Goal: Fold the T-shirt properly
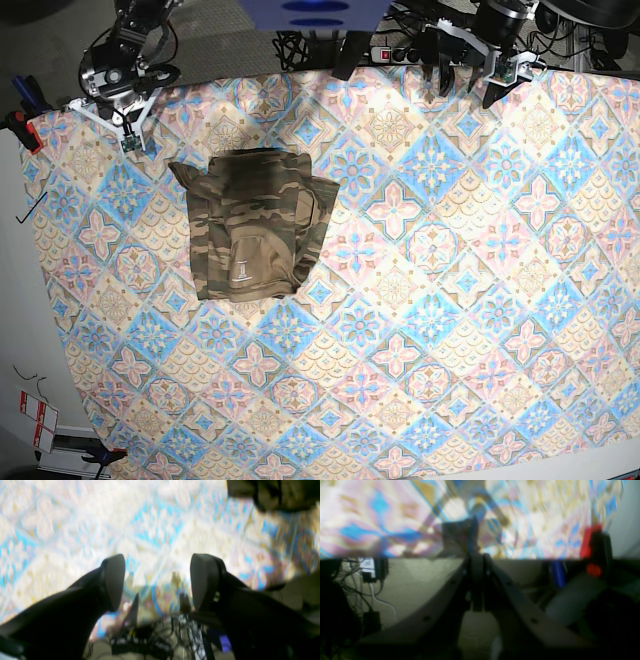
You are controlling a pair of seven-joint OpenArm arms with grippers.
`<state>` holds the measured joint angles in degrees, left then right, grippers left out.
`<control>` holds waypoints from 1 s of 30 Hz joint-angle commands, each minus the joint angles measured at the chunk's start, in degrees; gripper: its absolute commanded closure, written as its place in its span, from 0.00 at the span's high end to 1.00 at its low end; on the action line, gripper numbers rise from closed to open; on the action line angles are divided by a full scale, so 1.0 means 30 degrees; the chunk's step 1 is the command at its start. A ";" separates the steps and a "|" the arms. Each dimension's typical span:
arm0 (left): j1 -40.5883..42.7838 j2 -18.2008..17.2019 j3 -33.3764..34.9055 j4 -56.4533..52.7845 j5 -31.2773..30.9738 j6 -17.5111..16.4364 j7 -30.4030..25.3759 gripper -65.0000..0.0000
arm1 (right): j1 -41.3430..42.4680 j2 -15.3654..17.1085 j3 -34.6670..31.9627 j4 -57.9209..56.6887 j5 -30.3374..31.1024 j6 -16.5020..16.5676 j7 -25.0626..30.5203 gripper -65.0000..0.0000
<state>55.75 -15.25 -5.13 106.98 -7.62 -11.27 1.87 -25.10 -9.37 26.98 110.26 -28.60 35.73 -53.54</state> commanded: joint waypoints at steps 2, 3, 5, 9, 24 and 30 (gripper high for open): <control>0.0510 -0.0090 -0.0094 -0.0509 -0.0025 0.0049 -0.0374 0.62 | -0.0028 0.0122 0.0486 0.0244 -0.0064 -0.0143 -0.0044 0.00; 0.0539 -0.0090 -0.0094 -0.1037 -0.0054 0.0049 -0.0432 0.62 | -0.0028 0.0122 0.0574 0.0215 -0.0034 -0.0143 -0.0044 0.00; 0.0480 -0.0120 -0.0094 -0.2238 -0.0054 0.0049 -0.0491 0.62 | -0.0350 0.0122 0.0603 -0.0078 -0.0034 -0.0143 -0.0073 0.00; 0.0451 -0.0149 -0.0006 -0.4495 -0.0084 0.0049 -0.1077 0.62 | -0.0819 0.0122 0.0603 -0.0694 0.0083 -0.0143 -0.0044 0.00; -0.6611 -0.0061 0.1430 -1.7535 0.0473 -0.4523 -0.1546 0.62 | -0.0116 0.0122 0.1541 -0.9719 0.2779 -0.2722 0.3883 0.00; -1.0538 -0.0032 0.1928 -2.5389 0.2261 -0.4523 -0.4125 0.62 | 0.2258 0.0122 0.3856 -1.4818 0.2661 -0.2780 0.6725 0.00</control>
<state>23.07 -14.44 0.86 30.33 -0.62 -24.71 -10.46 -18.52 -9.28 38.83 64.99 -21.32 27.90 -34.24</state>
